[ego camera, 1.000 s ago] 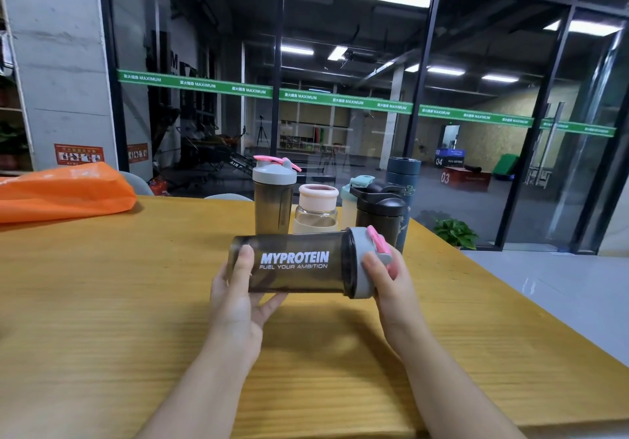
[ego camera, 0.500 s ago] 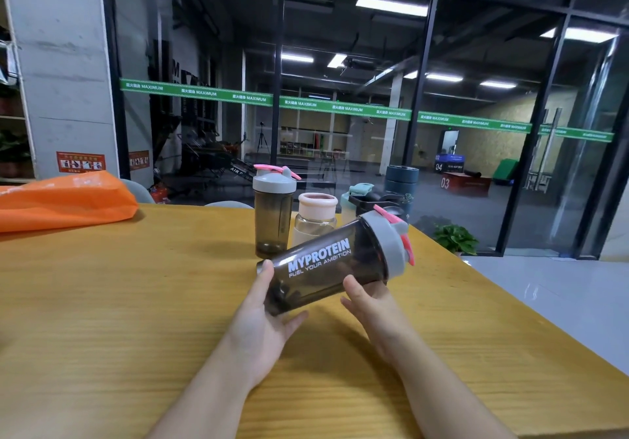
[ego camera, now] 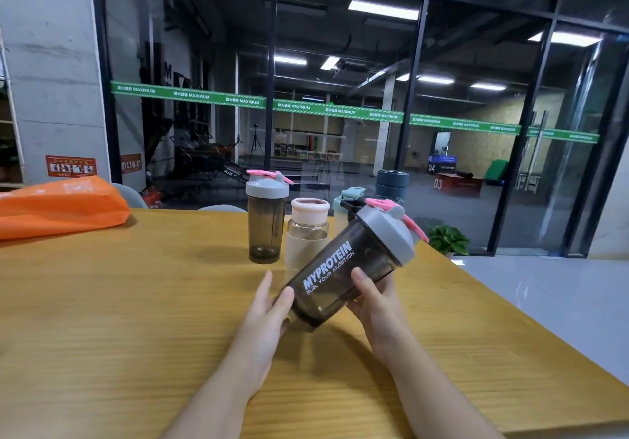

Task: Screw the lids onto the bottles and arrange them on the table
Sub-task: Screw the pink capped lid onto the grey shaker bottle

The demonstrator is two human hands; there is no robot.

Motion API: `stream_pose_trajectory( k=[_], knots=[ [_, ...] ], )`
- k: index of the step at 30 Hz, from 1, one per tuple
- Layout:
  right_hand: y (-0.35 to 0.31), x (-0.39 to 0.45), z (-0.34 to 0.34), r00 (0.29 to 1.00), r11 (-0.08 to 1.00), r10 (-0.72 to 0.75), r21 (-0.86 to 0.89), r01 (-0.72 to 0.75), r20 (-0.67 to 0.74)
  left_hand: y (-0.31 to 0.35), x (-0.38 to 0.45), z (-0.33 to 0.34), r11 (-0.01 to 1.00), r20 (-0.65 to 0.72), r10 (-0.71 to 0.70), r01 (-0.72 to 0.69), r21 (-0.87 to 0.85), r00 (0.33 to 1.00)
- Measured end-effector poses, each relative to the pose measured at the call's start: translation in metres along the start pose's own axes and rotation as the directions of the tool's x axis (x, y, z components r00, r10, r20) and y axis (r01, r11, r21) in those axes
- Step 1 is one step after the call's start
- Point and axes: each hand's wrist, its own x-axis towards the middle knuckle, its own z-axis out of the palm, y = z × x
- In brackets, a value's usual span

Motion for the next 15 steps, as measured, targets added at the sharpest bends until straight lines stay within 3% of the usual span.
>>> stream_pose_trajectory(
  k=[7, 15],
  knots=[
    [-0.007, 0.005, -0.009, 0.98, 0.98, -0.173, -0.119, 0.161, -0.099, -0.005, 0.011, -0.002, 0.993, 0.01, 0.004, -0.005, 0.114, 1.0],
    [-0.025, 0.013, -0.039, 0.948, 0.922, -0.3, -0.288, 0.26, -0.104, -0.009, 0.032, -0.007, 0.884, 0.2, -0.079, -0.024, 0.466, 0.977]
  ],
)
